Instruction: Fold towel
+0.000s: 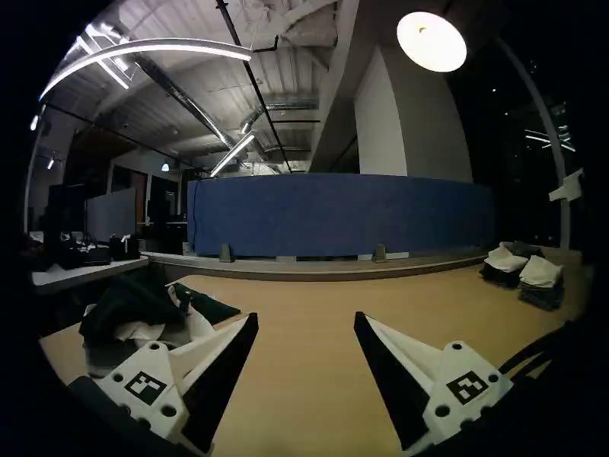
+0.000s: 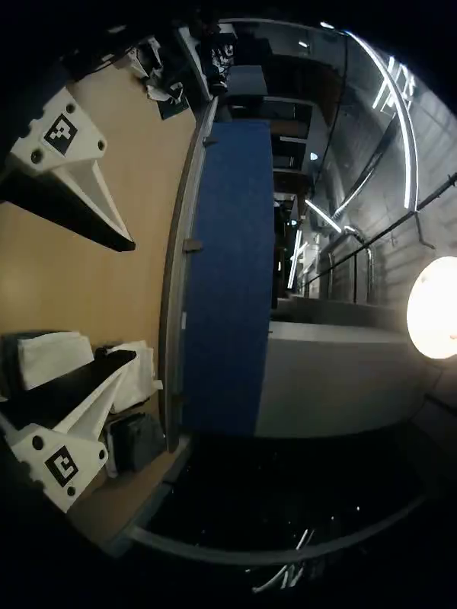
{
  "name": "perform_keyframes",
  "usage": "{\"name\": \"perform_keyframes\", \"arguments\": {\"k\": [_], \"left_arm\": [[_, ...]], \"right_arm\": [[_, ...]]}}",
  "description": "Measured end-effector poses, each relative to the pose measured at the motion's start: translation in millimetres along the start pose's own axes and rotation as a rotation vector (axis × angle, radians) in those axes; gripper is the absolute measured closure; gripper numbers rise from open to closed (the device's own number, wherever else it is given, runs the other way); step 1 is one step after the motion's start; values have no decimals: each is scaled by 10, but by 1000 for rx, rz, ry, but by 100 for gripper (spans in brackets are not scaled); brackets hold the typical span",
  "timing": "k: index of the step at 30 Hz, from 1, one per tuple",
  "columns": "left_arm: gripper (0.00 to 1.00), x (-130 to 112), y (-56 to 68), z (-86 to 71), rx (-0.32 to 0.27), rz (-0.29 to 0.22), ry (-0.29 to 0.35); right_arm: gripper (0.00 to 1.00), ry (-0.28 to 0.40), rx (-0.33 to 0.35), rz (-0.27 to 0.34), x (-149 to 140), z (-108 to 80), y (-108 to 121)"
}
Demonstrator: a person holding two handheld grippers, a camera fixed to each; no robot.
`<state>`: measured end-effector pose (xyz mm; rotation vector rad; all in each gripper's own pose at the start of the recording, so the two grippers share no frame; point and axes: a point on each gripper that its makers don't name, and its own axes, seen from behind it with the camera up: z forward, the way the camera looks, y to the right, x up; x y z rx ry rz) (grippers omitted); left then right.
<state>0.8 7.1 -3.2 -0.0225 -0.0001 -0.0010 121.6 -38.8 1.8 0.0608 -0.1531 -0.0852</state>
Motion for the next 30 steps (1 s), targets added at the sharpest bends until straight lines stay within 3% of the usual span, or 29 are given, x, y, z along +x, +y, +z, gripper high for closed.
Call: {"name": "perform_keyframes", "arguments": {"k": [6,19,30], "left_arm": [[6,0,-4,-3,0,1,0],[6,-2,2,-8,0,1,0],[6,4,-6,-5,0,1,0]], "right_arm": [[0,31,-29,-10,-82,5,151],[0,73,-65,71,-472,52,471],[0,86,-73,122,-847,129,504]]}}
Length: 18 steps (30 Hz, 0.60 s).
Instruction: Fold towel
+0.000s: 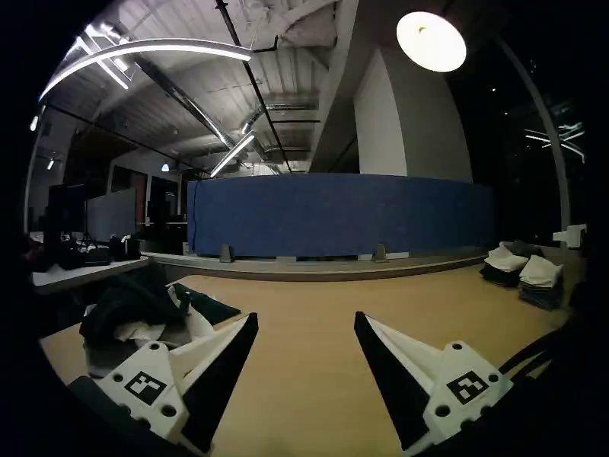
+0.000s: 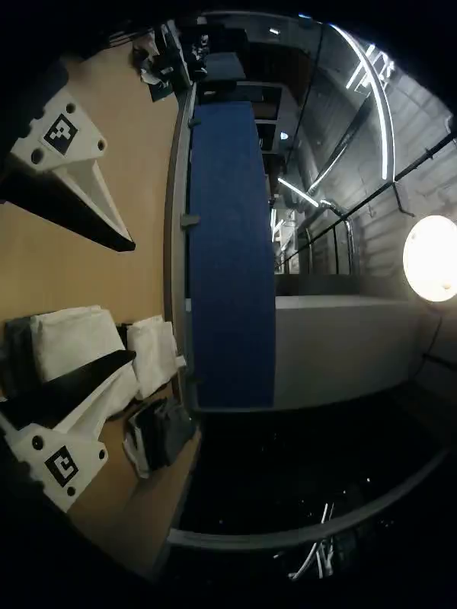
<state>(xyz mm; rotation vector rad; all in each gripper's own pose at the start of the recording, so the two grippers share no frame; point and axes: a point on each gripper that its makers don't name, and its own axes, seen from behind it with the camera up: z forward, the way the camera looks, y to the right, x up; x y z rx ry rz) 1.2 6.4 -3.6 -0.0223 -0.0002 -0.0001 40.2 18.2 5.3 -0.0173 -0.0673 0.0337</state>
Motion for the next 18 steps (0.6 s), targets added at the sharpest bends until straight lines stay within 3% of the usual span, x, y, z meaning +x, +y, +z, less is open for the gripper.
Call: {"name": "perform_keyframes", "arguments": {"k": [9,18], "left_arm": [[6,-3,4,2,0,0,0],[6,-5,2,-5,0,0,0]], "right_arm": [[0,12,0,43,-197,11,-2],[0,14,3,40,-369,0,0]]}}
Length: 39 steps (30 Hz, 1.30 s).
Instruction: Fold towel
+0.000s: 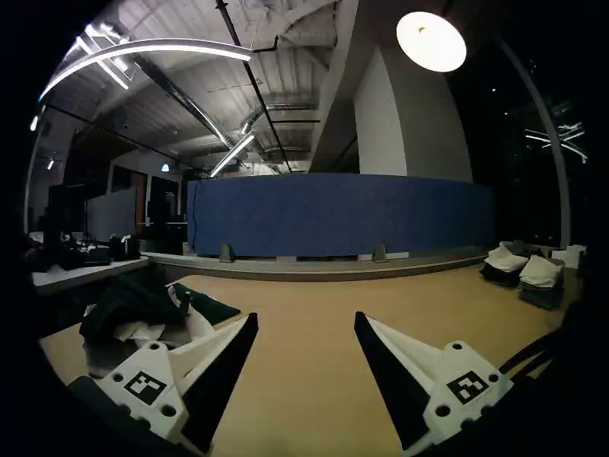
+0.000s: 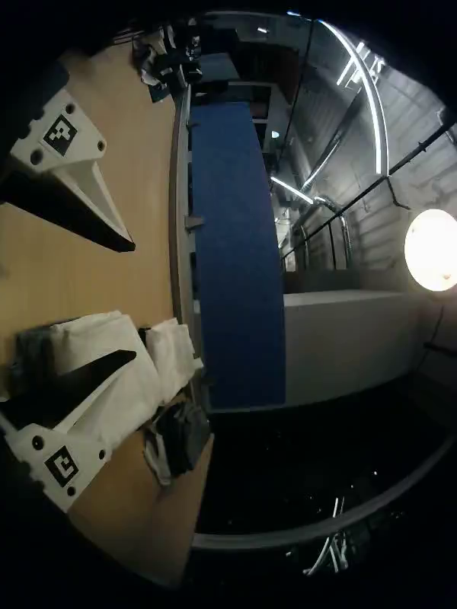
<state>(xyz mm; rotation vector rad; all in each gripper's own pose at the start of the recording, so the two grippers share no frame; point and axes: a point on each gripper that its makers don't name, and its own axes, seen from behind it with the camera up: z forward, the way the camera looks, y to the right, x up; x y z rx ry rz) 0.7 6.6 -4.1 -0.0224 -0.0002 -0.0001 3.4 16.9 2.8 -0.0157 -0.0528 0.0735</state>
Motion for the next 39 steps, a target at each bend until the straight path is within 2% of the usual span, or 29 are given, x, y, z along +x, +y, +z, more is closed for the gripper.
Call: {"name": "perform_keyframes", "arguments": {"k": [27,39], "left_arm": [[6,6,2,18,0,0,0],[6,5,-4,13,0,0,0]], "right_arm": [[0,52,23,-78,-29,-44,-192],[0,52,14,-75,-35,-39,-183]]}}
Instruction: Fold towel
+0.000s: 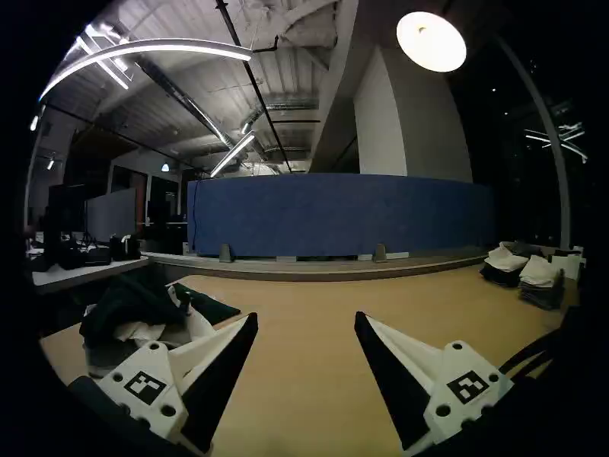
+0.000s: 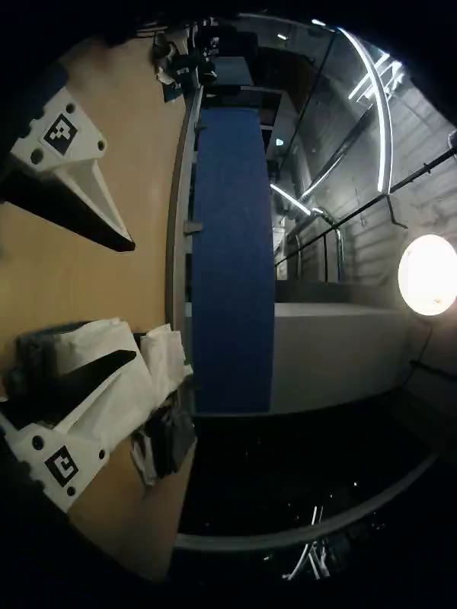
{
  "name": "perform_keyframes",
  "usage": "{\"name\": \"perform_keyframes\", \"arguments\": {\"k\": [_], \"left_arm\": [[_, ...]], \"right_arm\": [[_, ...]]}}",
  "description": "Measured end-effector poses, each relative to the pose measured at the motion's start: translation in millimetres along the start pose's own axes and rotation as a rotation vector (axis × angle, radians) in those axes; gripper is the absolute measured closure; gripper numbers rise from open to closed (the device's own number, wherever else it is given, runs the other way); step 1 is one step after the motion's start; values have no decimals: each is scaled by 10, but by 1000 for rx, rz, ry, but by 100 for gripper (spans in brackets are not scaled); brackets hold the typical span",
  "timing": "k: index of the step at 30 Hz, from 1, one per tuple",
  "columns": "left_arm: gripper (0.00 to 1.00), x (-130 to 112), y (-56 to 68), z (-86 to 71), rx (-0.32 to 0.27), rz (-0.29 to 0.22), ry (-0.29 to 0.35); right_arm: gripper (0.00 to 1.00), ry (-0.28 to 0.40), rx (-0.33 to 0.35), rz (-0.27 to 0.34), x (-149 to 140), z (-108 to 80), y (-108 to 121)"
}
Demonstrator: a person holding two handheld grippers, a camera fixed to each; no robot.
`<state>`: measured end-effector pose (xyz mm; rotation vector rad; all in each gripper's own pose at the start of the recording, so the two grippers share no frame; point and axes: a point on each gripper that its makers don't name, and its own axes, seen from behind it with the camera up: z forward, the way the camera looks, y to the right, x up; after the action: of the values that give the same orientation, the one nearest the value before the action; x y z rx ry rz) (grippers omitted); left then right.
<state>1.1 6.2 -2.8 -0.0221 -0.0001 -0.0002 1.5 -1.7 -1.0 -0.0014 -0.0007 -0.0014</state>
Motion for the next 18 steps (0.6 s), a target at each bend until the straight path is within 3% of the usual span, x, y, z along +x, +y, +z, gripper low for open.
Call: {"name": "perform_keyframes", "arguments": {"k": [18], "left_arm": [[6,-1,17,-3,0,0,0]], "right_arm": [[0,0,0,0,6,-1,4]]}}
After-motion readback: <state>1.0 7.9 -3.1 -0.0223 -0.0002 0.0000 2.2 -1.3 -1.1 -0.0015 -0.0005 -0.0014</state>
